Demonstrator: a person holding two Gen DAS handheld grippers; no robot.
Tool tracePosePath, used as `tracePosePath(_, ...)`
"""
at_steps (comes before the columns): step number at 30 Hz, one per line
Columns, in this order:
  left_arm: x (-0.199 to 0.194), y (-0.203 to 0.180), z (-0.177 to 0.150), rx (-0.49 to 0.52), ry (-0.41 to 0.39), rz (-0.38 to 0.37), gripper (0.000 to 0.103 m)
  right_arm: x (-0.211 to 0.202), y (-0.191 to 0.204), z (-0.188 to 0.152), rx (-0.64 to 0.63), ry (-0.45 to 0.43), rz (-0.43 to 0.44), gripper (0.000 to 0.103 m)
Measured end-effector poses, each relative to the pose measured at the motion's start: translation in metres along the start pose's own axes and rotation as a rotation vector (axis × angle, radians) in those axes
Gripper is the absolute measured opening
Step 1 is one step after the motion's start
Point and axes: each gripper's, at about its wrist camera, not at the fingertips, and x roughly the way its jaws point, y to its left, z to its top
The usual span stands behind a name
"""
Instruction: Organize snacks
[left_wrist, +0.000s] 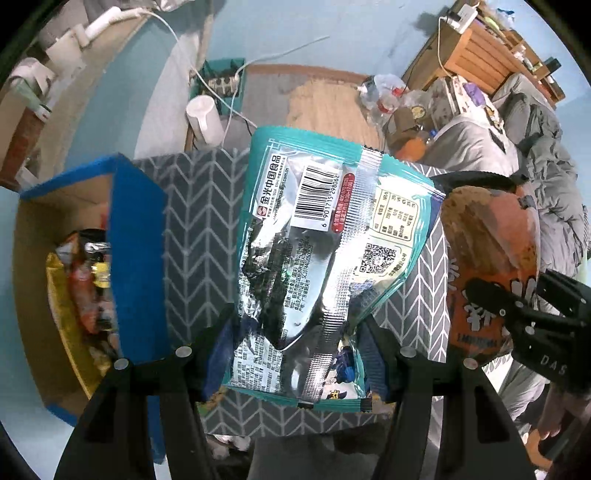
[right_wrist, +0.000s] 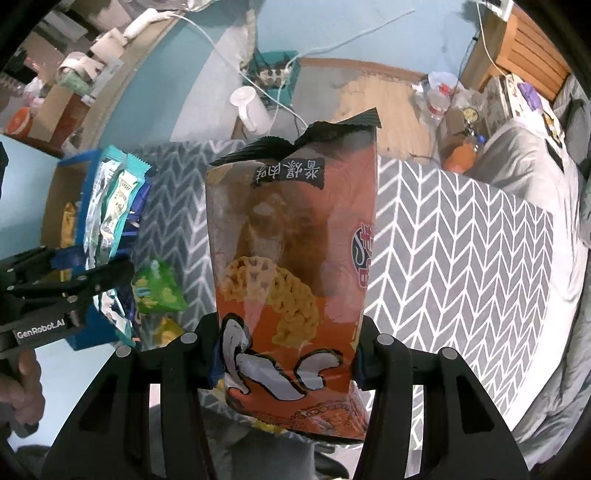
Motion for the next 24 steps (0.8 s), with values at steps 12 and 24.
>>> tracePosePath(12,-0.05,0.063,-0.02,-0.017,-0.088,0.025,0.063,-0.008,0.07,0.016,-0.09,-0.029,0.046,0.051)
tracePosePath(24,-0.068,0.145,-0.049,-0.158,-0.116,0.059,0.064,0.004,0.158,0.039,-0.232,-0.017,0.106,0.051)
